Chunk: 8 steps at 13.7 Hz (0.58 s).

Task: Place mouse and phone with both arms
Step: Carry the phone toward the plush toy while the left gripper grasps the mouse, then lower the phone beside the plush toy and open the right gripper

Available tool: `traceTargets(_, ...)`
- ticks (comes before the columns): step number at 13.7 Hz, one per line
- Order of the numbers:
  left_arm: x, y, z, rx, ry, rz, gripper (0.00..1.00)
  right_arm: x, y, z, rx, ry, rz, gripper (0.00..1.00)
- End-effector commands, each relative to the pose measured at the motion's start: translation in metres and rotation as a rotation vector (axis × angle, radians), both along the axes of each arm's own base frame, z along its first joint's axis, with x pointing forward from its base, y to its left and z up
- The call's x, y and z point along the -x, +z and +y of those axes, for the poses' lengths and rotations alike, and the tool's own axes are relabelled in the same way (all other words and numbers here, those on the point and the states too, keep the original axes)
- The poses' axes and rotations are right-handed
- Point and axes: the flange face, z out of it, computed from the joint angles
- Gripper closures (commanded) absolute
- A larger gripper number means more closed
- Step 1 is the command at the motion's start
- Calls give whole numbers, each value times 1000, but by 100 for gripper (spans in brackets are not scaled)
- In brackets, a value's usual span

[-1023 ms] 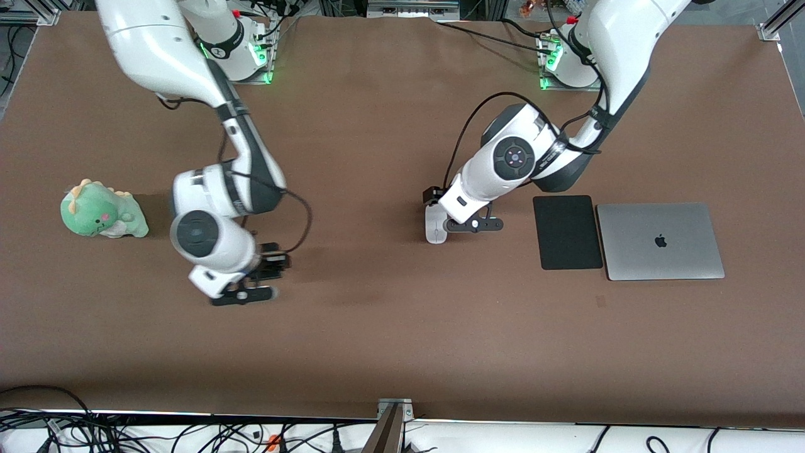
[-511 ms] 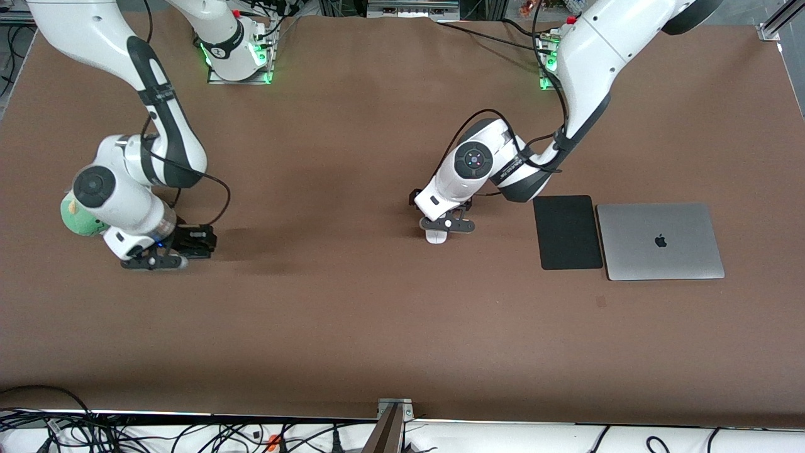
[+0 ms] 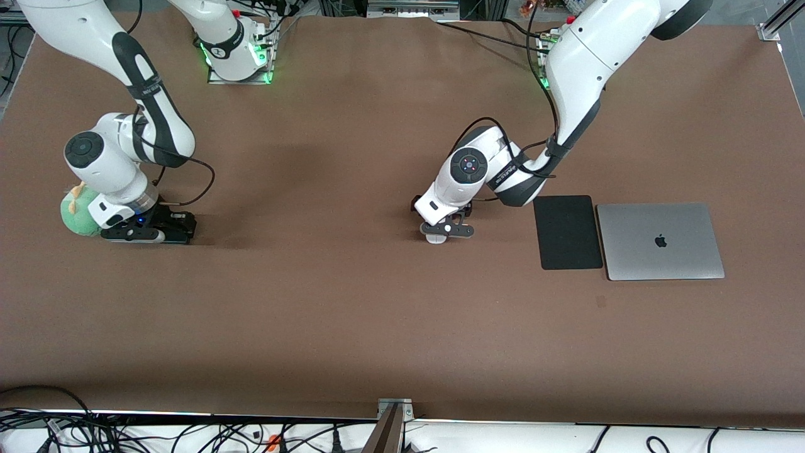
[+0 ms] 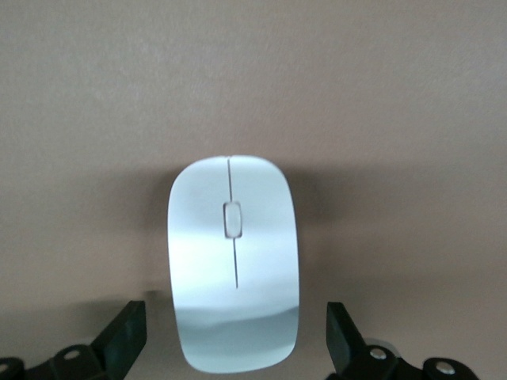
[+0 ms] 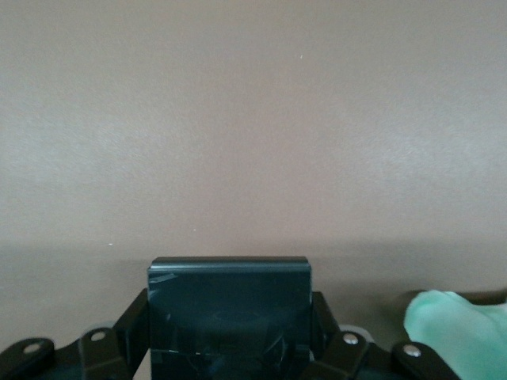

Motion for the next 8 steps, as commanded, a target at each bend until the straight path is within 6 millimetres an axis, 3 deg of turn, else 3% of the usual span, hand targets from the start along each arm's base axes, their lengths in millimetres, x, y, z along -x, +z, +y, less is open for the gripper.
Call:
traceTargets(1, -15, -1, -9, 7, 9, -33, 5, 2, -17, 0, -2, 10, -15, 56)
traceTargets(4, -23, -2, -5, 7, 22, -39, 15, 3, -22, 0, 3, 39, -2, 54)
traceTargets(5, -23, -2, -5, 7, 22, -39, 17, 4, -23, 1, 4, 45, 1, 43)
traceTargets(6, -23, -2, -5, 7, 22, -39, 16, 4, -25, 1, 4, 45, 4, 7)
traceTargets(7, -24, -4, -5, 6, 23, -38, 16, 4, -24, 1, 4, 45, 4, 0)
traceTargets(8, -24, -5, -3, 2, 24, -38, 16, 2, -22, 1, 4, 48, 3, 0)
